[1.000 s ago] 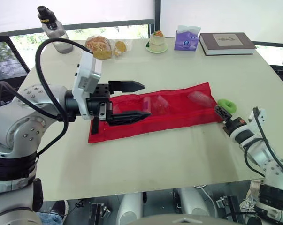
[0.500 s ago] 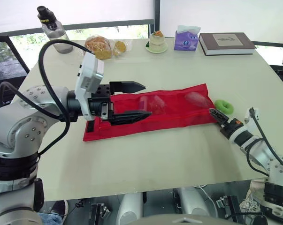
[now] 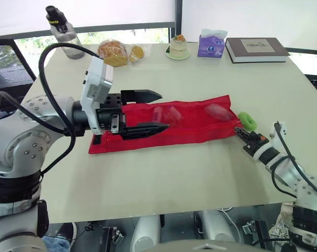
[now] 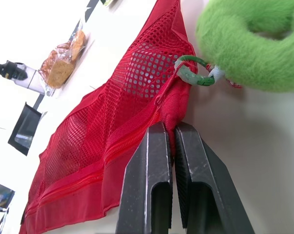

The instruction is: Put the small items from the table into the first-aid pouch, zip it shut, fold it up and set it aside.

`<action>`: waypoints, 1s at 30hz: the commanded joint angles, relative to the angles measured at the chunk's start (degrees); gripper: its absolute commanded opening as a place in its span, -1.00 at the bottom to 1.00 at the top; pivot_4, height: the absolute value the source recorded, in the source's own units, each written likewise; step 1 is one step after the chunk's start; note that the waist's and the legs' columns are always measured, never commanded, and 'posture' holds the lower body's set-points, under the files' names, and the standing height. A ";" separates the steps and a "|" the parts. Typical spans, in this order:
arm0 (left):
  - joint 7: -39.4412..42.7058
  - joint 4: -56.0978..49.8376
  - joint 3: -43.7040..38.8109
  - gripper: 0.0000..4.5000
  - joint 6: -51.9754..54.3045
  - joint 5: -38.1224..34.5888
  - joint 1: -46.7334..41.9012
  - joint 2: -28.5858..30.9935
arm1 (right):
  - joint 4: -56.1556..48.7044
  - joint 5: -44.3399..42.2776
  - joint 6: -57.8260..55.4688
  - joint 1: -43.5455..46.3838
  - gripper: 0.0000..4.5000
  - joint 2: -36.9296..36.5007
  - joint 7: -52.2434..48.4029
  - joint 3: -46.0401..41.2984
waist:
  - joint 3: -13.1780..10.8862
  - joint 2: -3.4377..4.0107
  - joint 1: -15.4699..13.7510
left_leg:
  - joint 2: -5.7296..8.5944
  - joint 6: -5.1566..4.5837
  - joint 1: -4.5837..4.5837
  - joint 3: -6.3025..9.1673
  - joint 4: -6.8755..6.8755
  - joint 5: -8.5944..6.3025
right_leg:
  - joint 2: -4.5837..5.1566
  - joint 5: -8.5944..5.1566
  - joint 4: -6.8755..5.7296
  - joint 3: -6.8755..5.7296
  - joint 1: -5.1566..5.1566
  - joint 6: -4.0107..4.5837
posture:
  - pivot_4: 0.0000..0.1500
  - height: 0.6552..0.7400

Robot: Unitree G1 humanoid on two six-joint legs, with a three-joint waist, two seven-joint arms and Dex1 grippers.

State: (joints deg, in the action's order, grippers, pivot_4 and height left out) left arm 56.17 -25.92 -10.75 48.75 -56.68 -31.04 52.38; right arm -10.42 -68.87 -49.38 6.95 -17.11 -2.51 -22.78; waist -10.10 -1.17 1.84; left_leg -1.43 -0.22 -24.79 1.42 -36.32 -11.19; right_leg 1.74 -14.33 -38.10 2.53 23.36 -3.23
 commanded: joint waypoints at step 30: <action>3.25 5.97 -0.56 1.00 -7.32 6.57 1.45 -1.84 | -19.62 25.95 -1.09 23.21 -0.98 -31.89 -32.21 34.83 | -0.08 0.05 -0.89 | 0.07 0.00 -0.07 -0.08 -0.10 0.00 | 0.02 0.00 0.06 0.16 0.04 -0.01 | 1.00 0.84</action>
State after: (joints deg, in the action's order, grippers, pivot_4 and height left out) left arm 57.60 -20.77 -10.80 45.17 -52.58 -31.38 50.94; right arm -30.23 -46.81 -50.79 27.09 -49.24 -32.00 8.14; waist -10.18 -1.12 0.95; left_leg -1.36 -0.22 -24.83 1.33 -36.42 -11.19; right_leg 1.76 -14.33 -38.04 2.70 23.40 -3.24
